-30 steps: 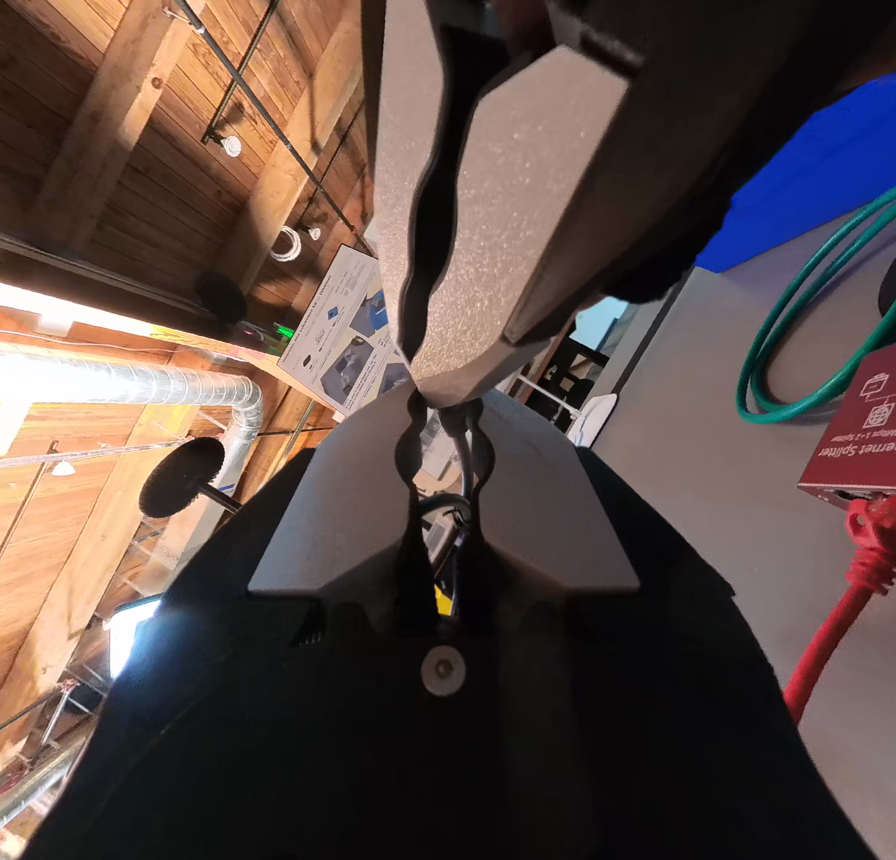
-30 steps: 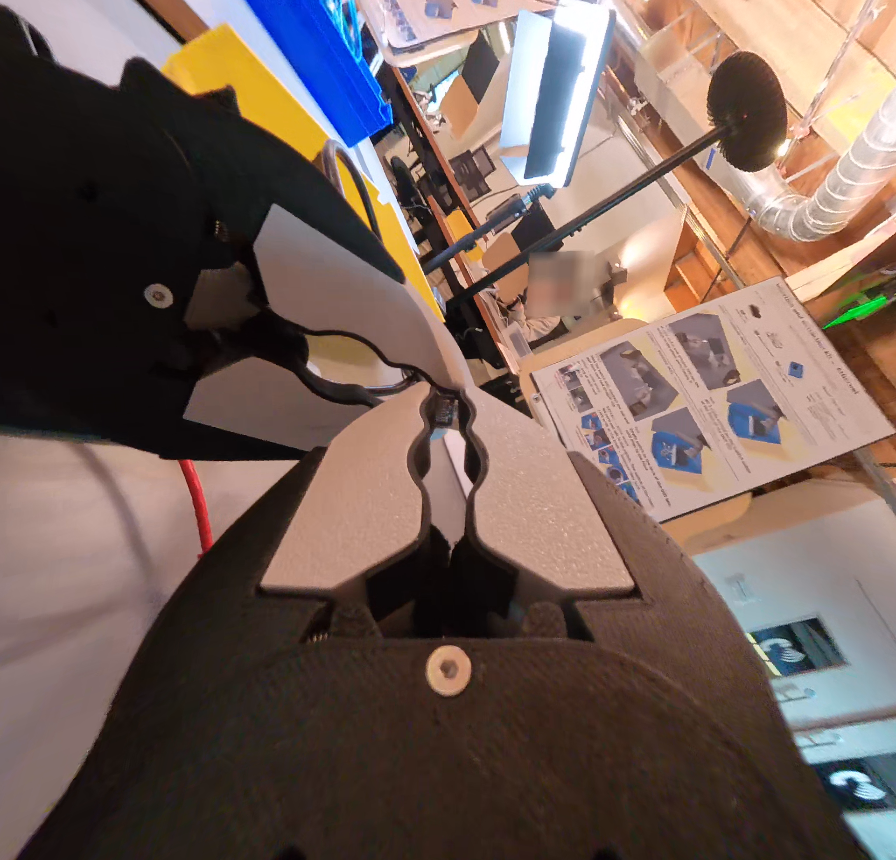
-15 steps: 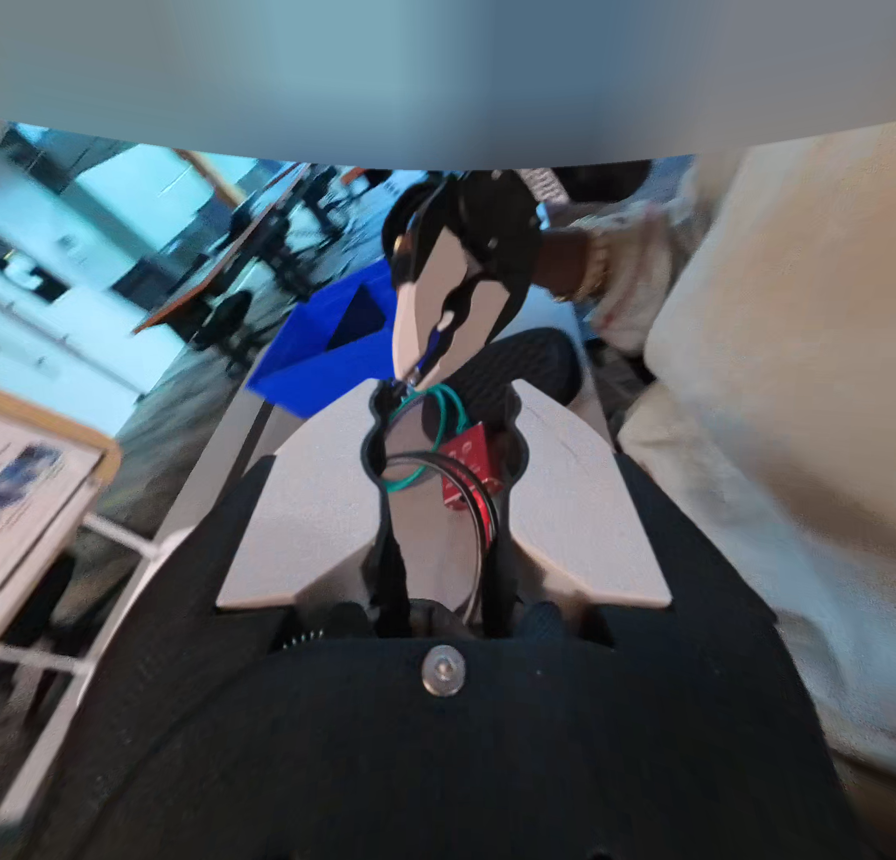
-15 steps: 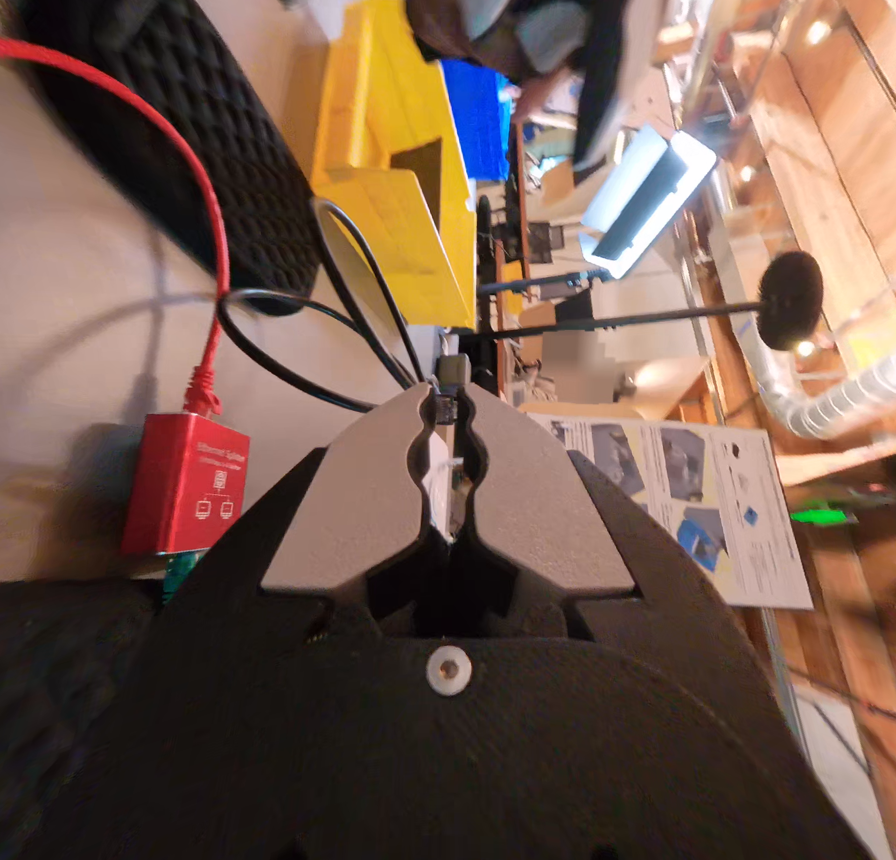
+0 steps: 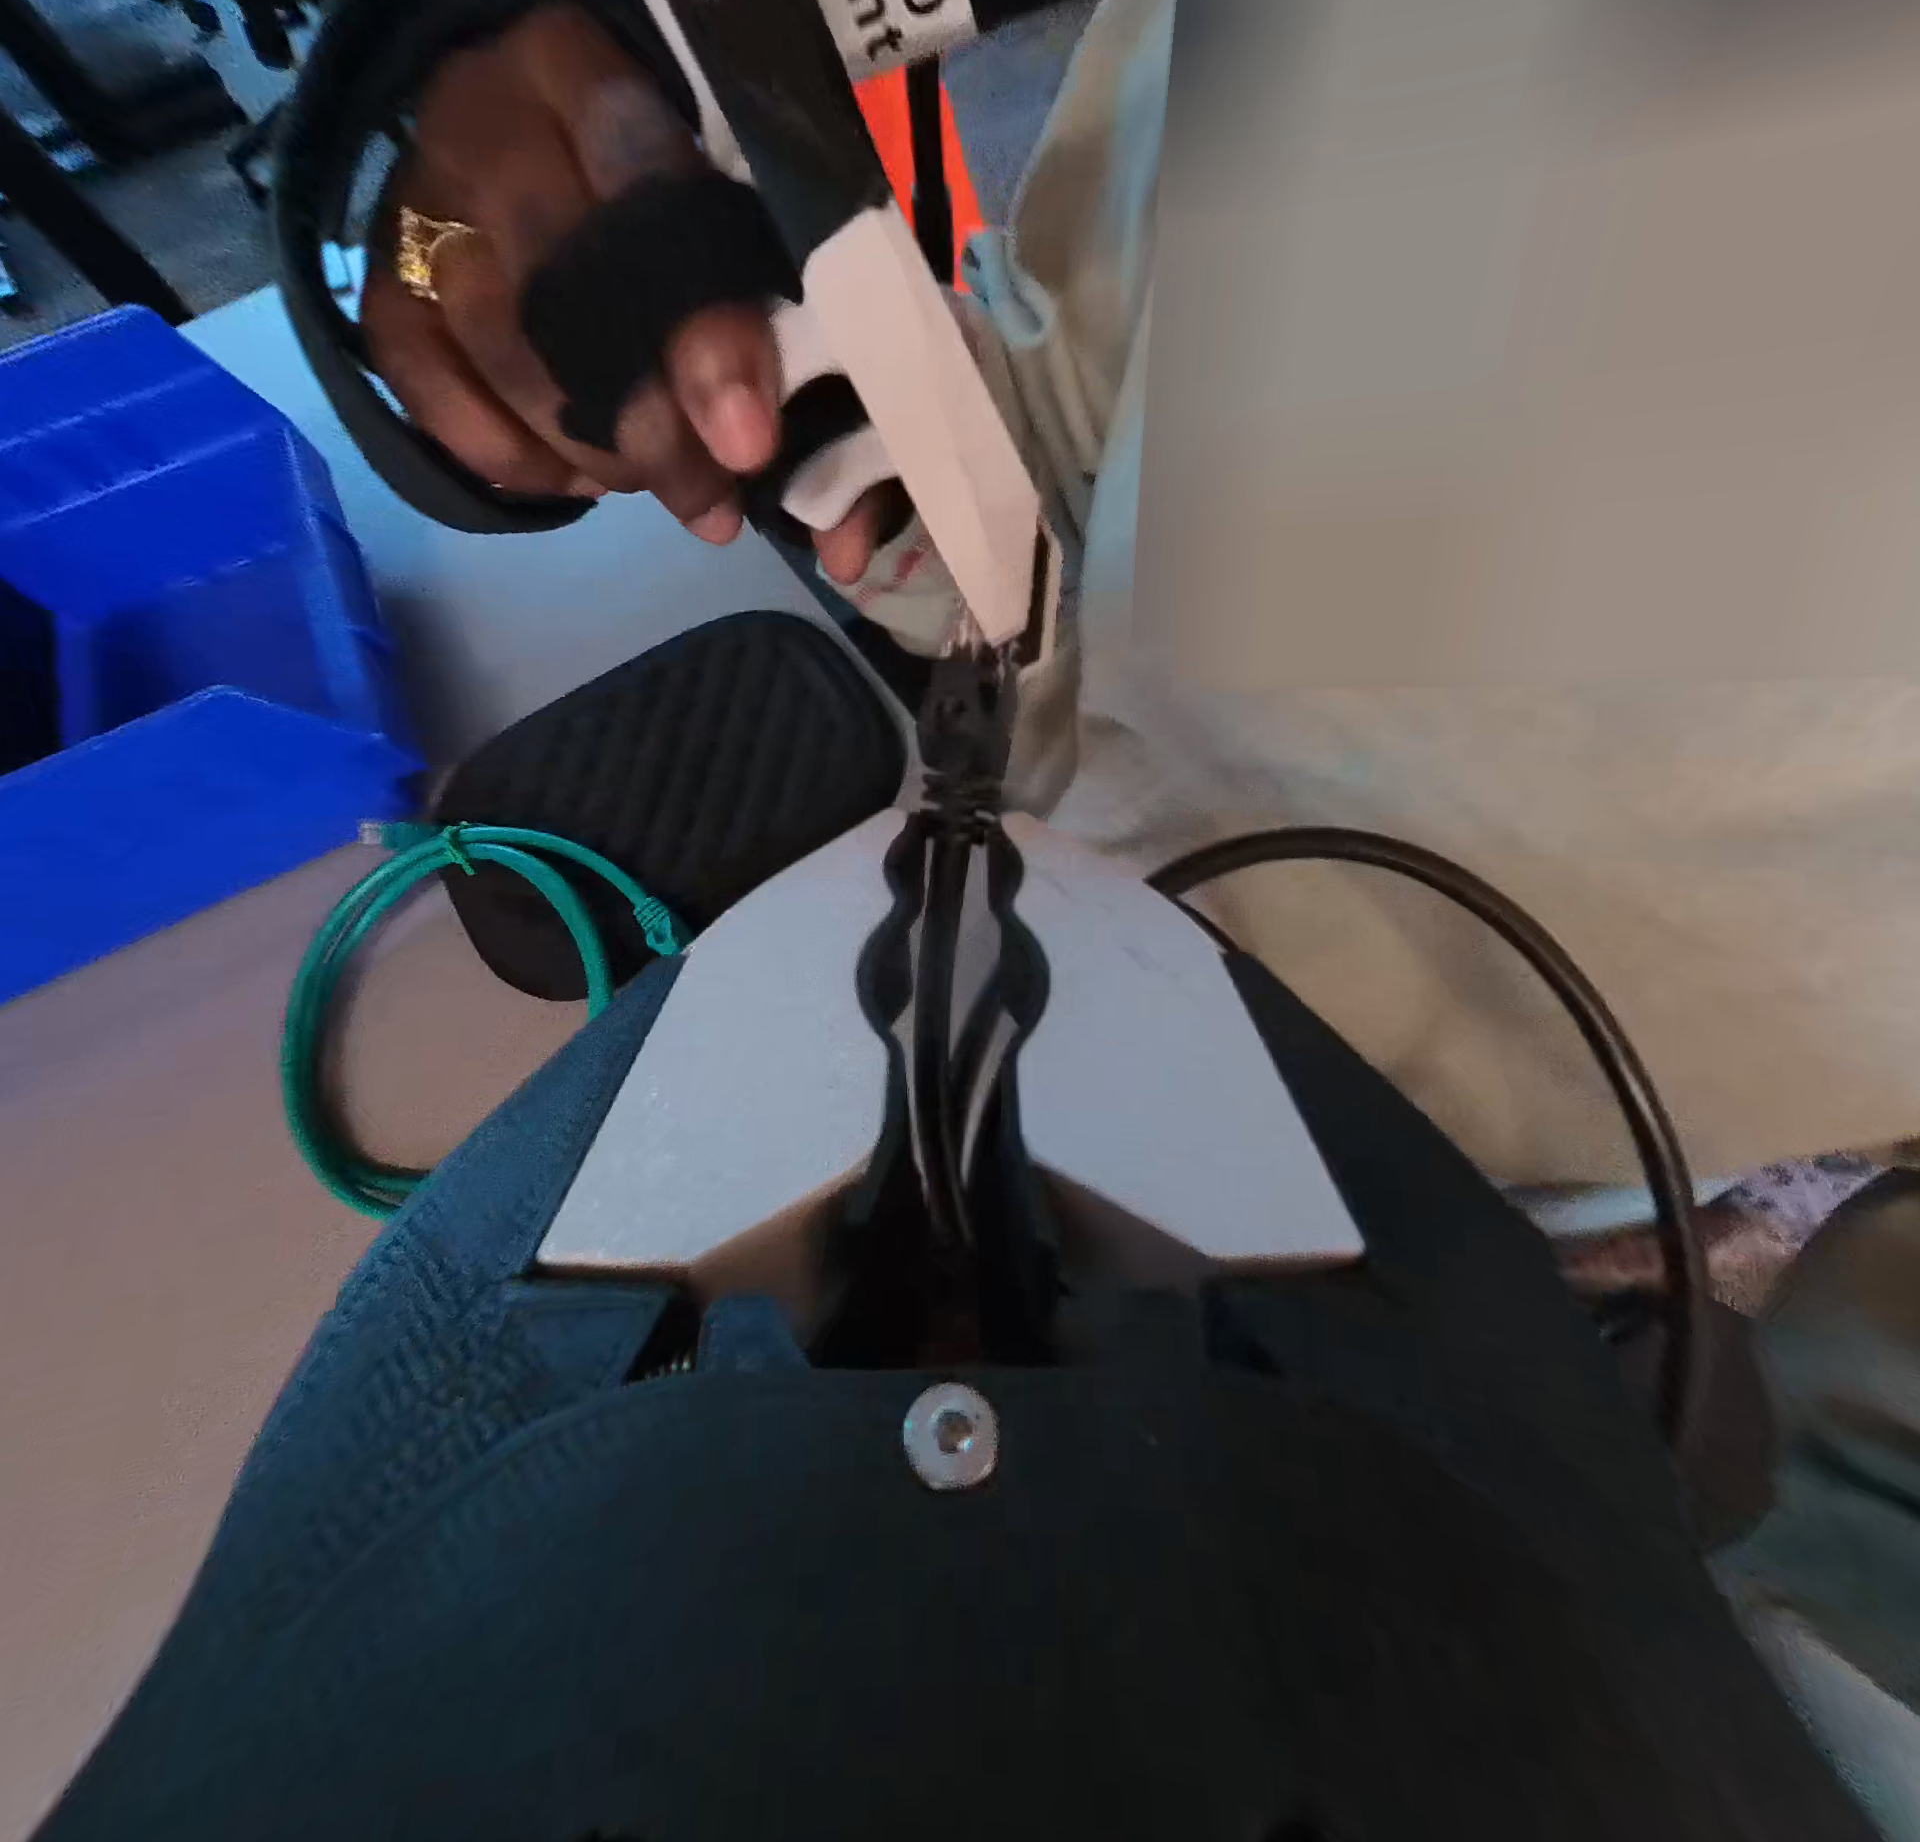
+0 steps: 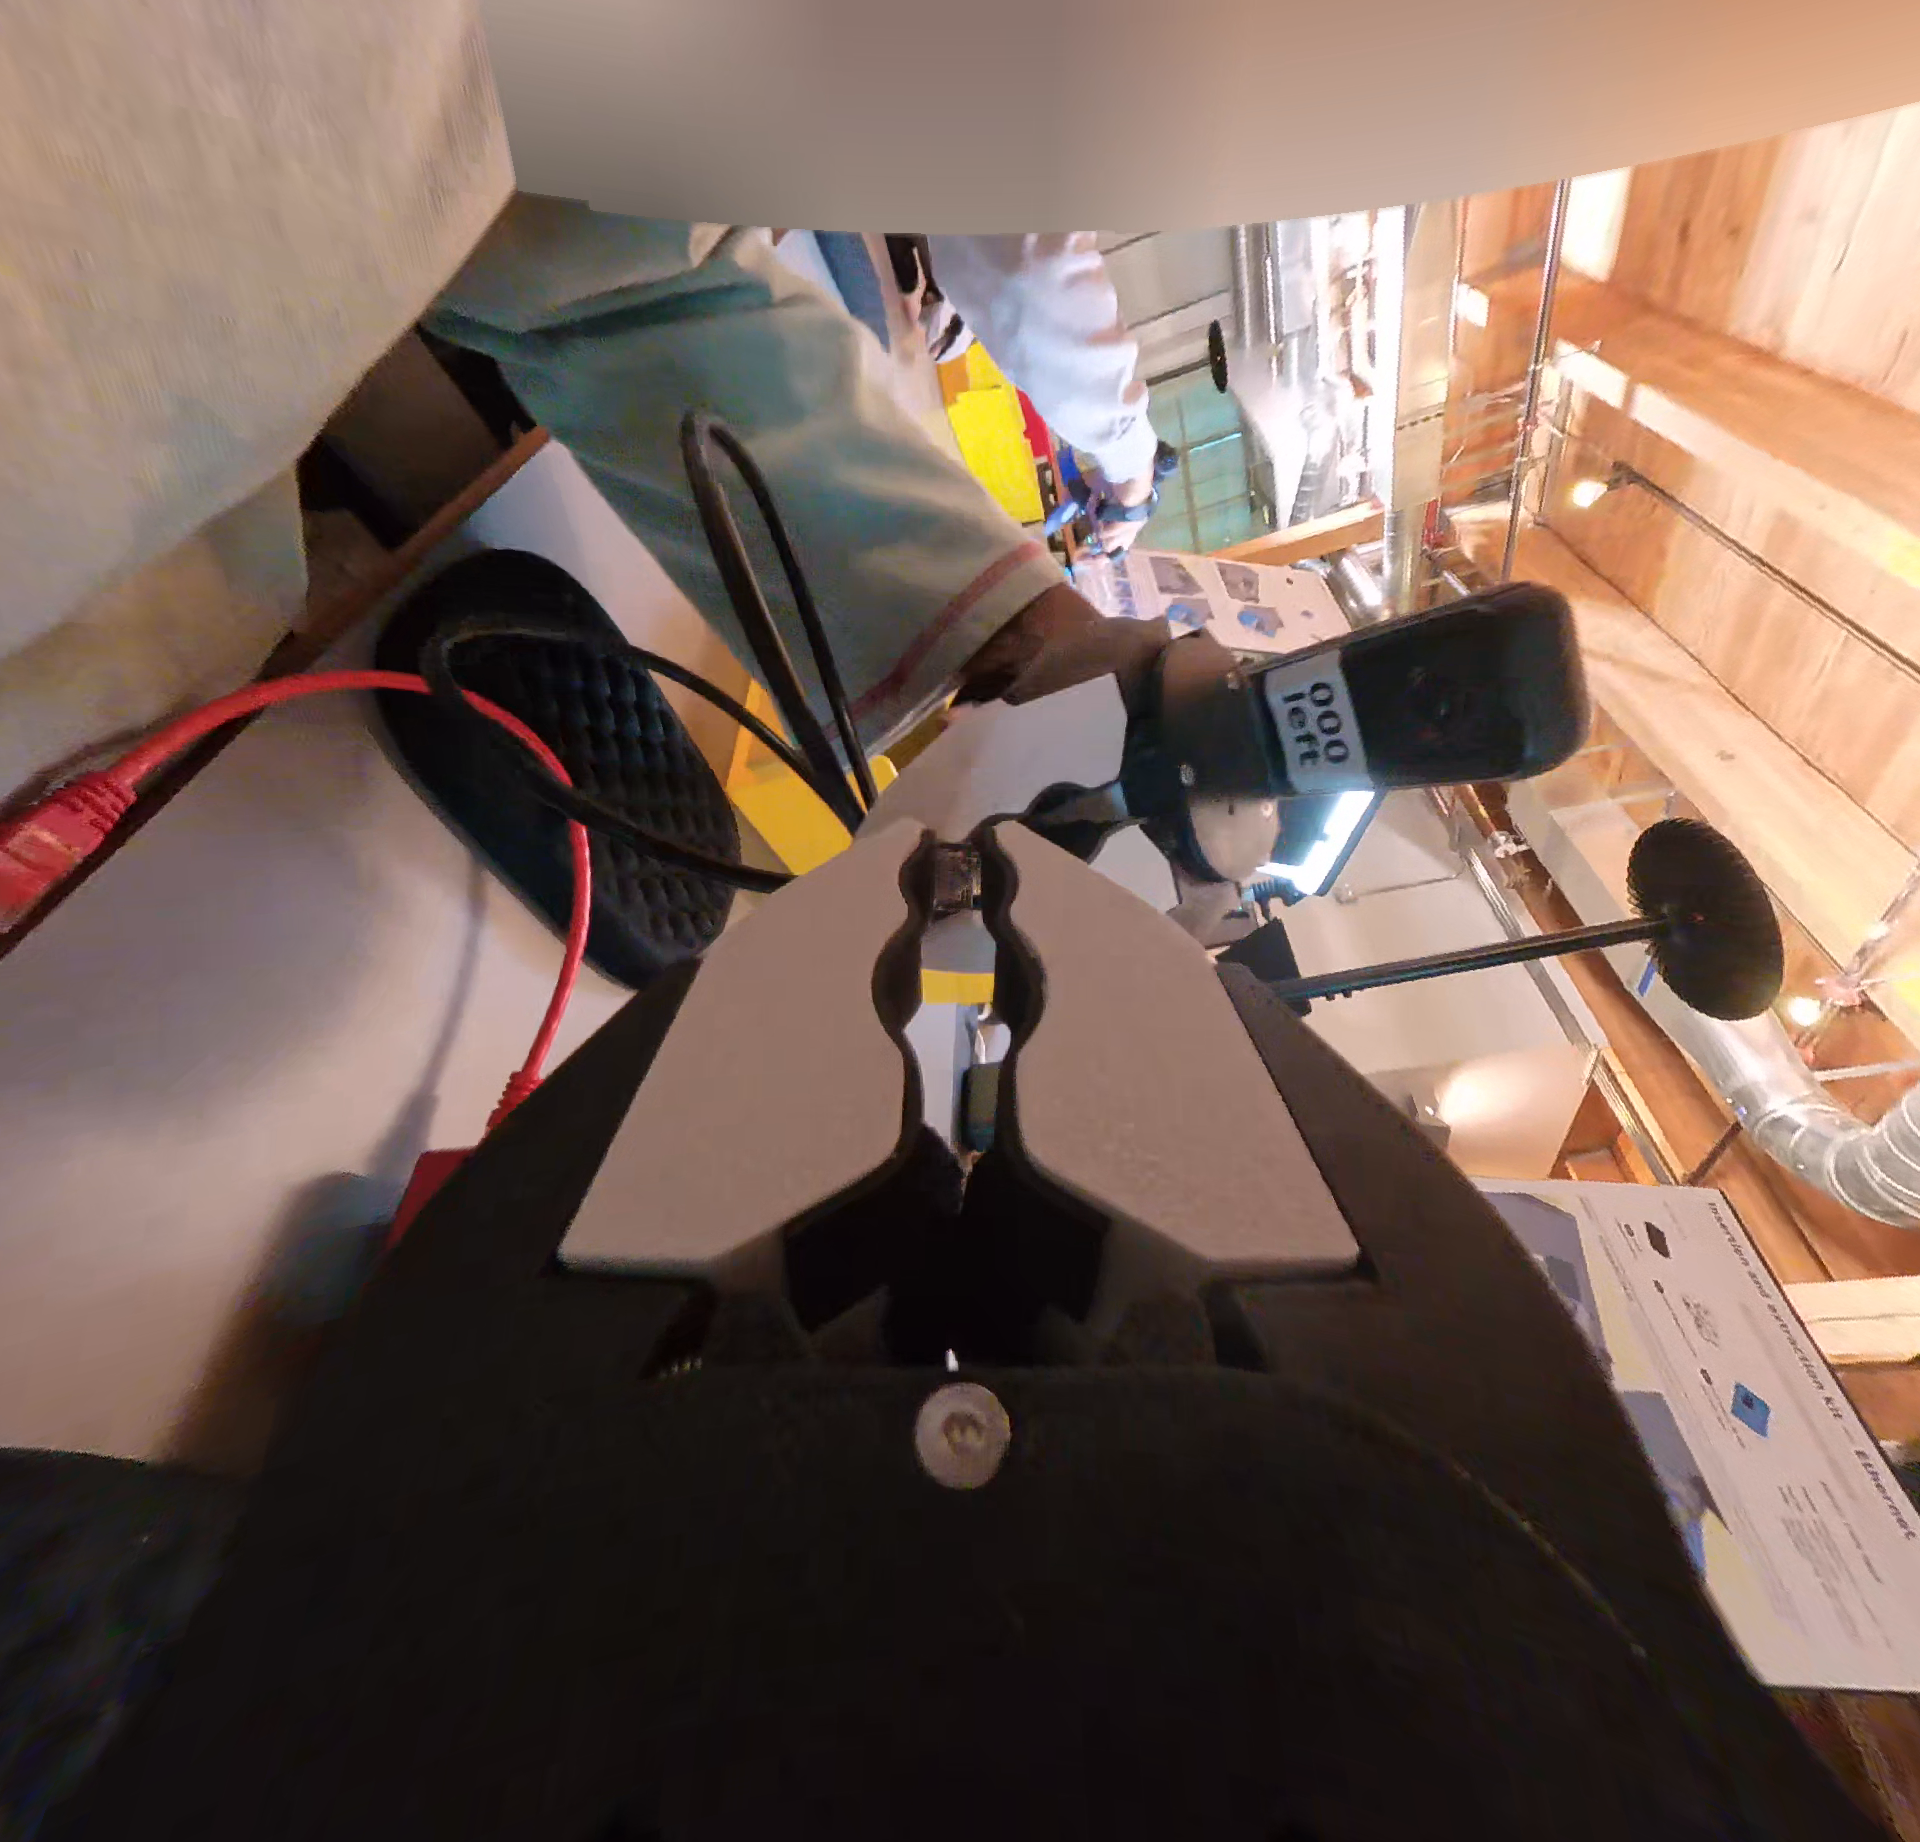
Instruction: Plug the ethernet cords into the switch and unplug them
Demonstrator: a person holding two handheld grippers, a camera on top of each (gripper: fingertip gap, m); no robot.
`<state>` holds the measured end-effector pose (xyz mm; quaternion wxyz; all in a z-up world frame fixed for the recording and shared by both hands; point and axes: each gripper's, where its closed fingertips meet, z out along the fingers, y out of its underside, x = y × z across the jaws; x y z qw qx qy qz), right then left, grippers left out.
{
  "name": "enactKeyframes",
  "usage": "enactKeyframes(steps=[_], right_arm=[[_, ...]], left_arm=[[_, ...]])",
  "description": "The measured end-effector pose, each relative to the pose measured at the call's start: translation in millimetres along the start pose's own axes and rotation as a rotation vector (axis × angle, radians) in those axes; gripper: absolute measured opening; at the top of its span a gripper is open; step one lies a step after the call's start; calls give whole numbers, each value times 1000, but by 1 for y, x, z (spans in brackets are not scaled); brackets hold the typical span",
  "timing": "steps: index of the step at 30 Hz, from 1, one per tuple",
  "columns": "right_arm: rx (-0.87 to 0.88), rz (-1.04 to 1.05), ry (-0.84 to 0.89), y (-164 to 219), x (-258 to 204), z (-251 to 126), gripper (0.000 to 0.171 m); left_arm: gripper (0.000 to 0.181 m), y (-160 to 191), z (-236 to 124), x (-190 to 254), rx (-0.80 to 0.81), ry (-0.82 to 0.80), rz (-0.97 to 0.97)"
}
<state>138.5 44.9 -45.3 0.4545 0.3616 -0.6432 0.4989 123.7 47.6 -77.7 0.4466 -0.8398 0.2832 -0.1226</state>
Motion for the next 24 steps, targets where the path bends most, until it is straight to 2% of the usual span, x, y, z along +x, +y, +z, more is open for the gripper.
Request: enactKeyframes(steps=[2,4,5,8,9,11,13,19,24], right_arm=[[-30,13,28,8,0,0,9],[-26,130,68,18,2,1,10],[0,252,83,22,3,0,12],[98,693,49,31,2,2,33],[89,794,28,37,-1,5,33],[32,868,-23,45,-12,15,38],[-20,884,-53,51,-20,25,33],[-120,933,-138,63,-40,36,17],[-102,931,-198,61,-50,34,13]], left_arm=[[11,4,-1,-5,31,-52,-37],[10,9,-5,-12,35,-160,-84],[10,18,-8,-18,-18,-252,-113],[10,57,-24,-36,-293,-586,-158],[10,64,-25,-36,-346,-646,-161],[10,71,-23,-34,-396,-719,-161],[10,75,-17,-29,-430,-744,-168],[10,71,-2,-24,-358,-726,-195],[10,74,3,-19,-321,-669,-200]])
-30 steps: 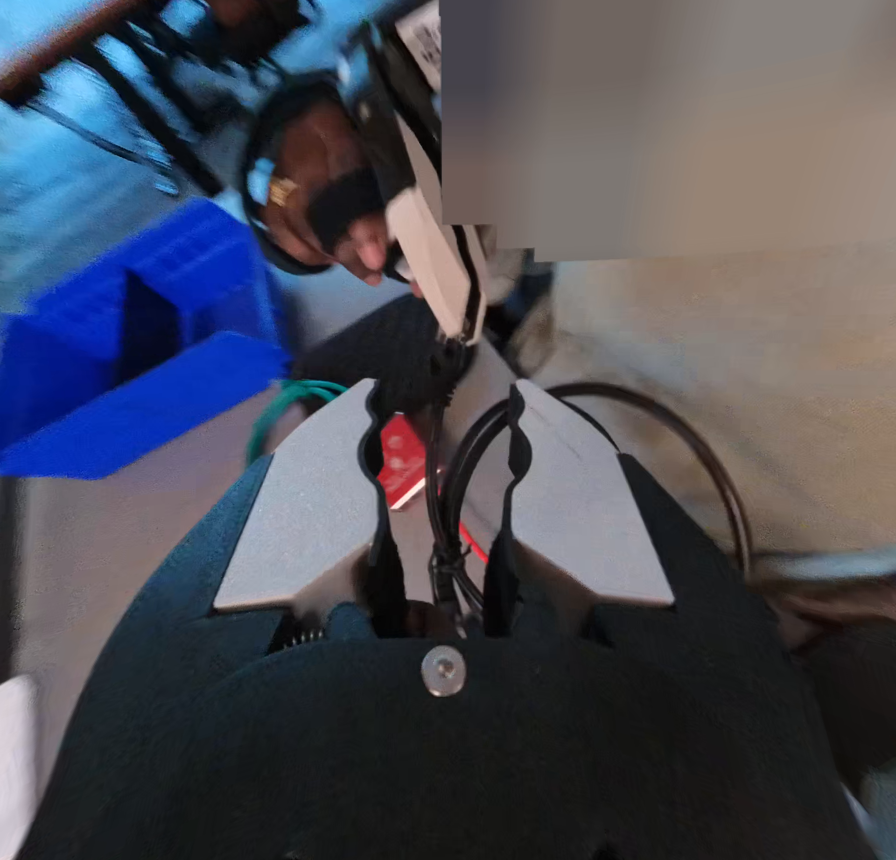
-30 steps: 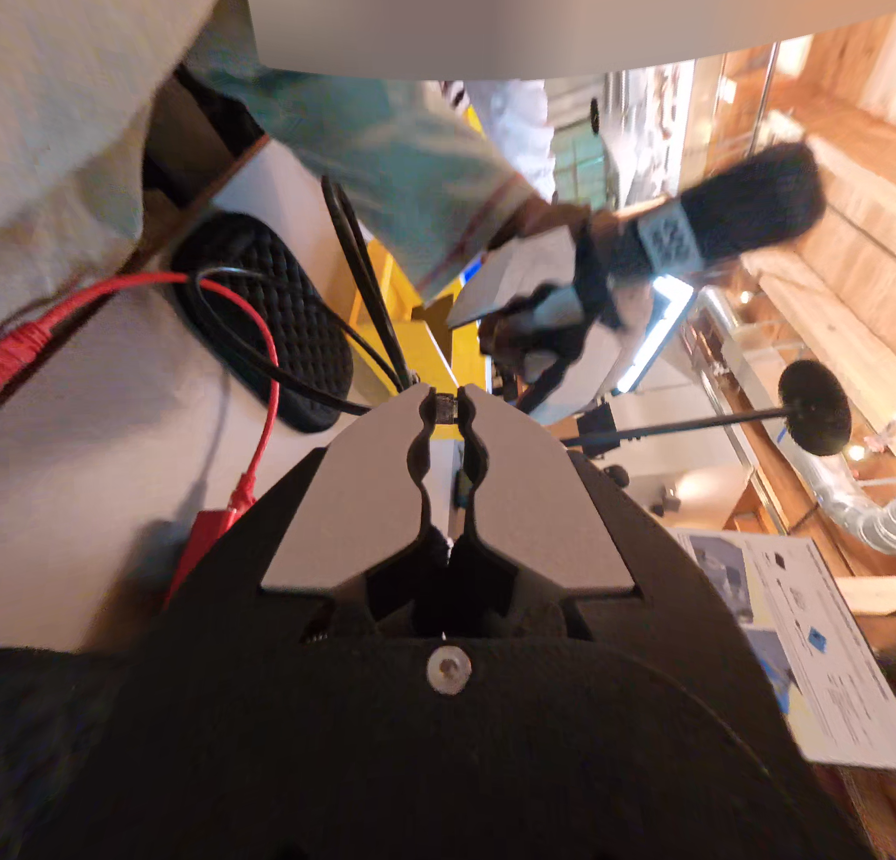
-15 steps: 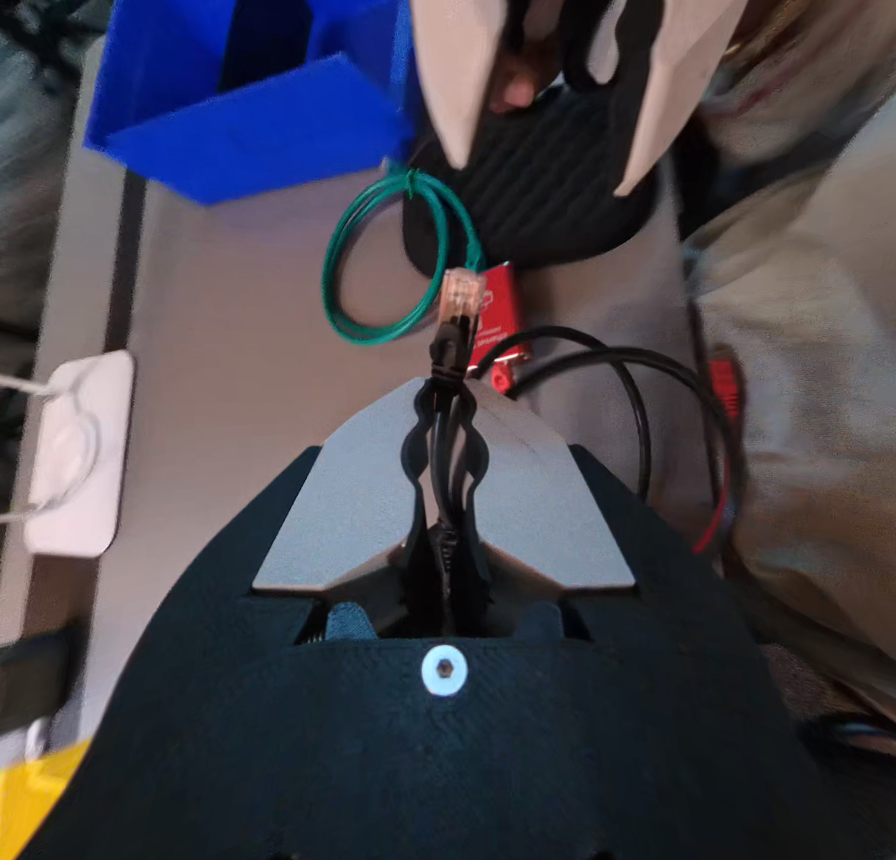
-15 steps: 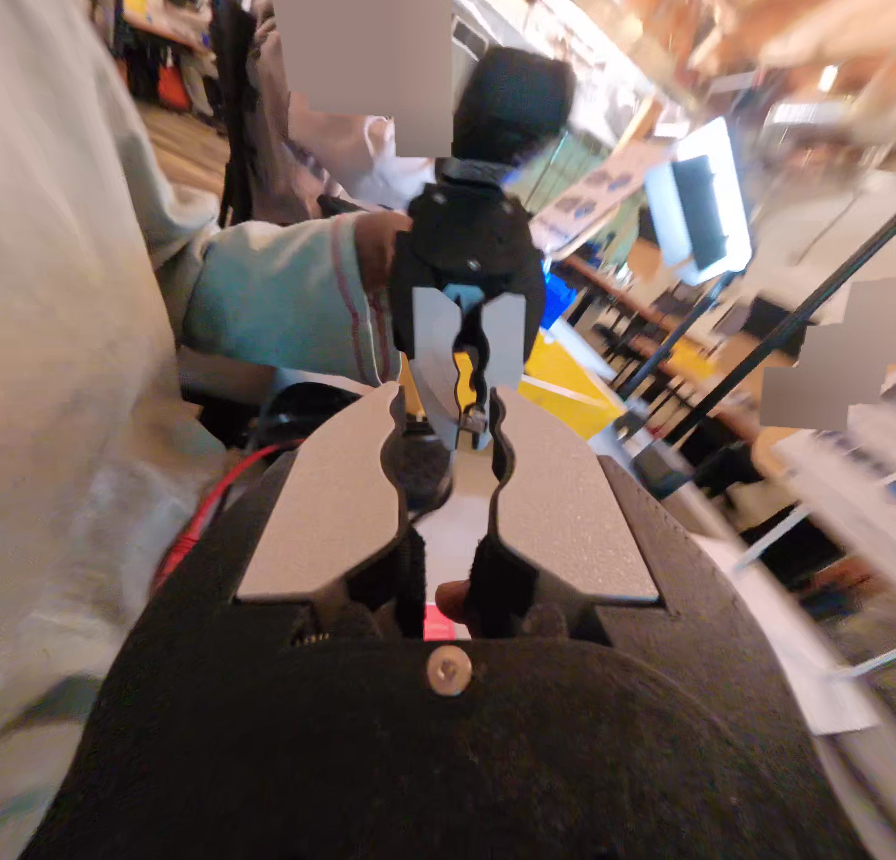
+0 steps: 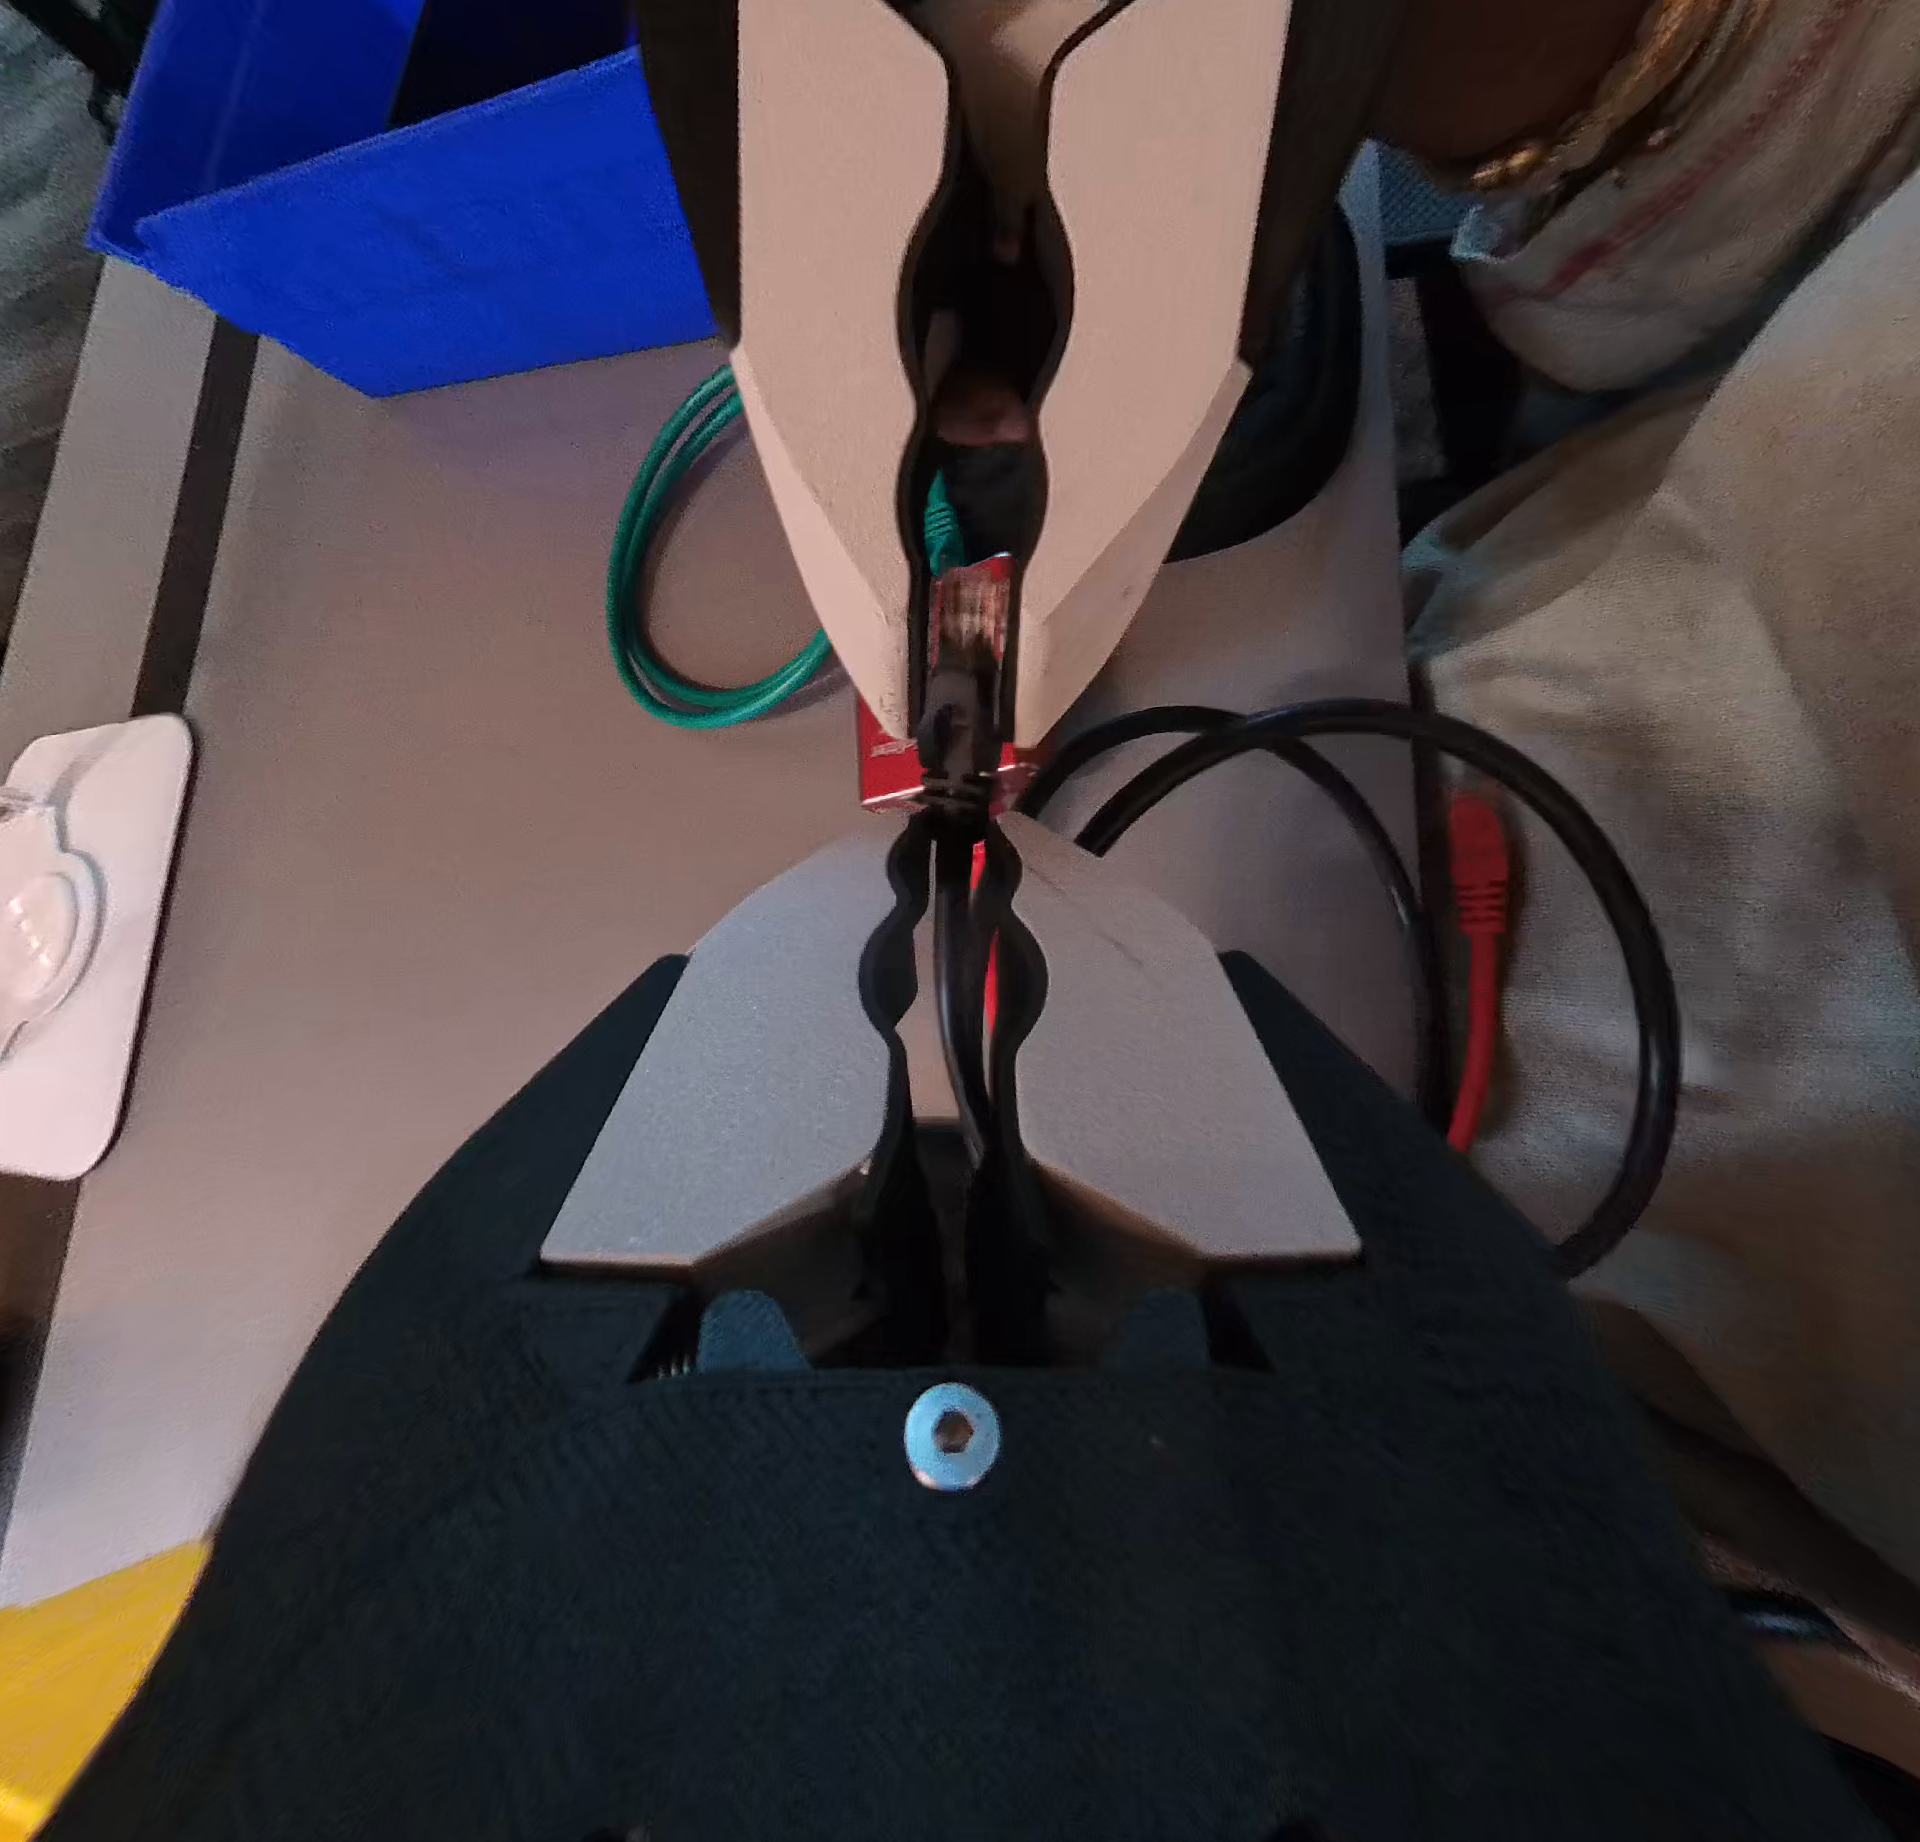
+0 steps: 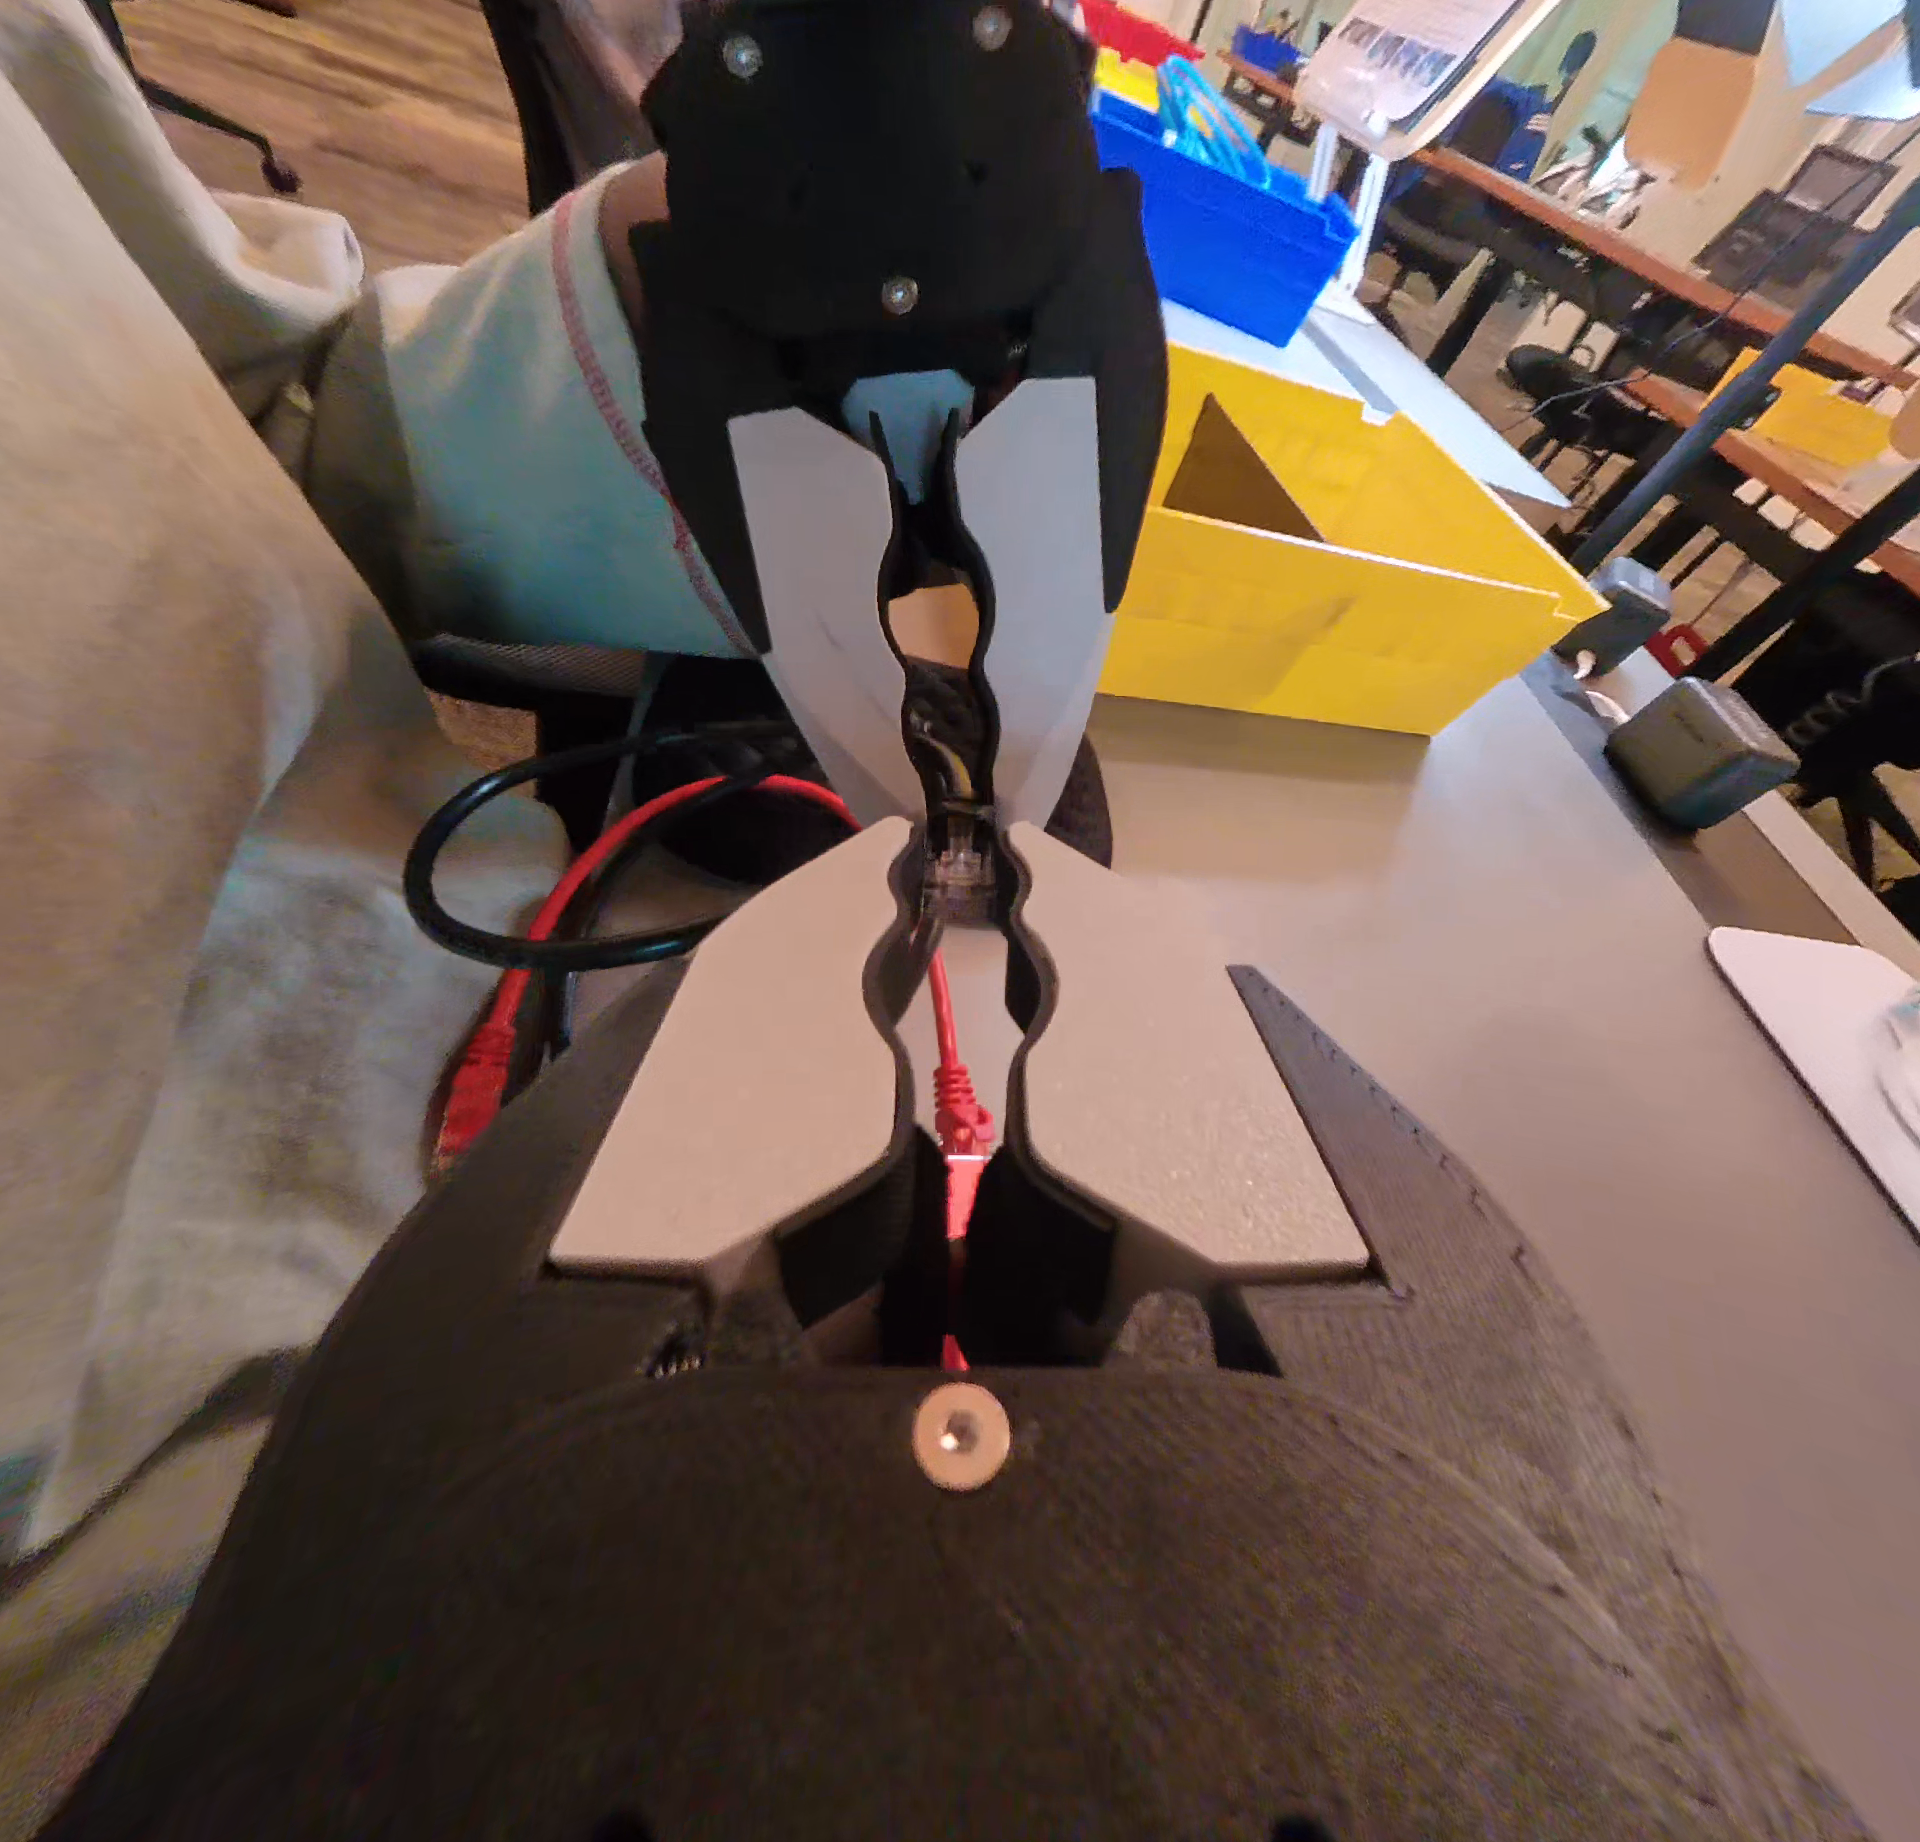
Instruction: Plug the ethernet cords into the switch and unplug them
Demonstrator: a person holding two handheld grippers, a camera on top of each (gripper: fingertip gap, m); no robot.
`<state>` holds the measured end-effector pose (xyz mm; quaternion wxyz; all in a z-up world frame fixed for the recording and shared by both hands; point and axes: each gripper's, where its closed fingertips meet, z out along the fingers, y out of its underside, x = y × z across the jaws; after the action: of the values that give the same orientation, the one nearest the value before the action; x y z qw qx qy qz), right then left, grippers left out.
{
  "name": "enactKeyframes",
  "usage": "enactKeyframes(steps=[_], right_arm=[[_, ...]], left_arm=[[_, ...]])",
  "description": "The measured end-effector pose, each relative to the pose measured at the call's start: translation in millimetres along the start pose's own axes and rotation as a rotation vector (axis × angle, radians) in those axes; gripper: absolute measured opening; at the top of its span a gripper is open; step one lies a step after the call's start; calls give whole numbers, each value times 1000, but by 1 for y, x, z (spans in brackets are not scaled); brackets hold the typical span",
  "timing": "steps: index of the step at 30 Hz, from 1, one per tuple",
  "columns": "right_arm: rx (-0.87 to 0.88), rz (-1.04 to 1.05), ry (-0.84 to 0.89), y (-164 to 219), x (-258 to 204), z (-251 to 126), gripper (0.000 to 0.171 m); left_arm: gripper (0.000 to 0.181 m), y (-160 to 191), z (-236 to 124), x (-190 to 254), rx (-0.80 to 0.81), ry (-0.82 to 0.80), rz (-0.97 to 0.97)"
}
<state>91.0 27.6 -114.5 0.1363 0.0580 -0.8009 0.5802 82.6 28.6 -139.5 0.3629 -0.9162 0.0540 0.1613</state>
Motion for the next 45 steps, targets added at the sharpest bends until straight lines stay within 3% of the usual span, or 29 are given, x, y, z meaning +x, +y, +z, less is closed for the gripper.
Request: enactKeyframes(steps=[5,8,12,18,32,41,42,45], right_arm=[[173,-107,-151,-7,-23,-6,13],[254,-111,-168,-8,-24,-10,13],[317,-63,-158,-4,-20,-10,13],[355,-14,-138,-3,-17,-9,13],[347,35,-118,1,-12,-7,13],[251,80,-142,12,-13,-1,13],[224,70,-132,14,-11,-2,16],[66,15,-73,30,-2,-10,53]], left_arm=[[13,-9,-10,29,217,256,128],[27,-13,-13,31,298,314,123],[37,-22,-12,30,413,297,61],[17,-25,-6,23,528,140,-71],[11,-17,-2,16,624,48,-143],[11,-6,1,16,483,25,-110],[11,-4,-1,15,442,15,-98],[11,7,-19,4,340,-57,-43]])
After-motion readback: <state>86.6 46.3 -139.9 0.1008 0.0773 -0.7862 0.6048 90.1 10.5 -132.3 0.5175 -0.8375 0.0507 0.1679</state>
